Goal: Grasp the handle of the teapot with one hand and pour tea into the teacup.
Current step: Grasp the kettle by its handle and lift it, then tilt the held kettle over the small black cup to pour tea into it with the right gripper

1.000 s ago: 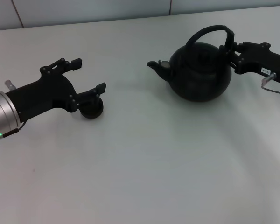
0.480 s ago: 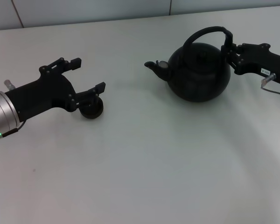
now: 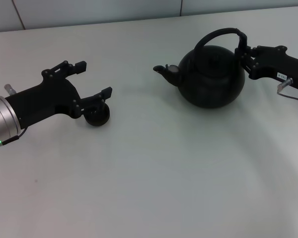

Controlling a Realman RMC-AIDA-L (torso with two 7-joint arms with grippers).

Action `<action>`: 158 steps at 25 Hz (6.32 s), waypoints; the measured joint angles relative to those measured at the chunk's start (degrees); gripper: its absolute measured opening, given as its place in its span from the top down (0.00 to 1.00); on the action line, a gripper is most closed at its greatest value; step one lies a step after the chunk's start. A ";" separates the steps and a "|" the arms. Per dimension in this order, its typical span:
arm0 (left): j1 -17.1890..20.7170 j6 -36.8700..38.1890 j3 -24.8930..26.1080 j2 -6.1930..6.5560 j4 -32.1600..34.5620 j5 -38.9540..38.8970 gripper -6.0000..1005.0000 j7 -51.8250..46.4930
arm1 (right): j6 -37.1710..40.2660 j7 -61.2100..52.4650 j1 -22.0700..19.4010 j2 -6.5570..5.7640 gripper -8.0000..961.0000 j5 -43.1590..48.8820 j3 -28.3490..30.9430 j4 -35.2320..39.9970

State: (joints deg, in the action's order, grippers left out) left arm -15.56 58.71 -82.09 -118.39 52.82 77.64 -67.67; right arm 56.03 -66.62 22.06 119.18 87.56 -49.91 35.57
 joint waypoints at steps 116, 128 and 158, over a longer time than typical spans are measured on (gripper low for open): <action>3.72 21.97 15.21 2.85 4.69 14.68 0.13 -4.31 | -1.67 1.49 13.83 0.26 0.86 -0.12 -7.28 0.28; 3.33 22.05 16.19 2.42 5.44 16.99 0.13 -4.31 | -2.78 1.49 15.15 0.33 0.86 -0.16 -8.47 0.37; 3.25 22.23 17.23 2.02 5.98 17.54 0.13 -4.15 | -4.43 1.49 17.24 0.31 0.86 -0.12 -11.95 0.30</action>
State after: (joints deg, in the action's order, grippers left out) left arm -12.30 80.95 -64.86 -116.37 58.80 95.19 -71.82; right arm 51.60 -65.12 39.30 119.49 87.44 -61.86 35.88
